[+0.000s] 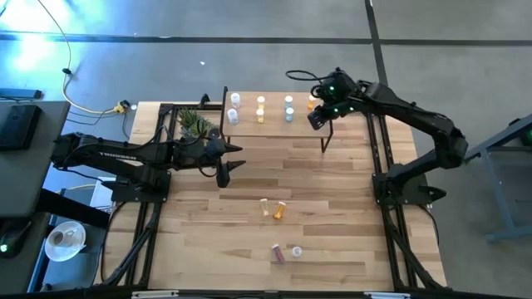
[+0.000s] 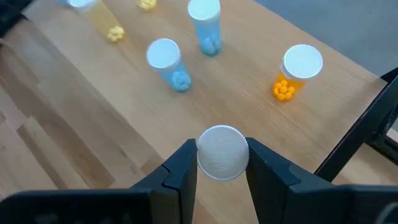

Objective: Pick and place medicine bottles onto shelf by color
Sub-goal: Put the orange pill bottle aligned with the other orange pill bottle on the shelf

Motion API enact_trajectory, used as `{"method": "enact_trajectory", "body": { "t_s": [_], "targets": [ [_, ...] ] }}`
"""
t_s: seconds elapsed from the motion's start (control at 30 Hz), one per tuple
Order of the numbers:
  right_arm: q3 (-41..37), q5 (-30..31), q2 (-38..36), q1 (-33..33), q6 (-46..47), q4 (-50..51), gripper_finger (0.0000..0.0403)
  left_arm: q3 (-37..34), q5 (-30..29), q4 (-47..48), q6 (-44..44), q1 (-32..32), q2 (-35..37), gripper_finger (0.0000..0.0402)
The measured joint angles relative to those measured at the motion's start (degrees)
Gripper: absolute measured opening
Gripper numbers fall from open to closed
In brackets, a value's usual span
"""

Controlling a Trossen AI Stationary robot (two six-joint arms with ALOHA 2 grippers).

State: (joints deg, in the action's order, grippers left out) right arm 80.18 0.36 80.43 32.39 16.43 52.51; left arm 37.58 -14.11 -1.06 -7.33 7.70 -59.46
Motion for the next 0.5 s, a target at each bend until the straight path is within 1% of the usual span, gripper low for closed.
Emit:
{"method": "enact_trajectory", "body": {
  "t_s": [0.23,0.5],
  "targets": [
    [0.0,-0.8,3.1,1.4,-0.5,0.0,0.0103,0.0,0.0,0.0,0.0,0.0,0.0,0.0216],
    [0.0,-0.8,5.0,1.4,-1.5,0.0,0.0103,0.0,0.0,0.0,0.0,0.0,0.0,0.0216]
  ]
}}
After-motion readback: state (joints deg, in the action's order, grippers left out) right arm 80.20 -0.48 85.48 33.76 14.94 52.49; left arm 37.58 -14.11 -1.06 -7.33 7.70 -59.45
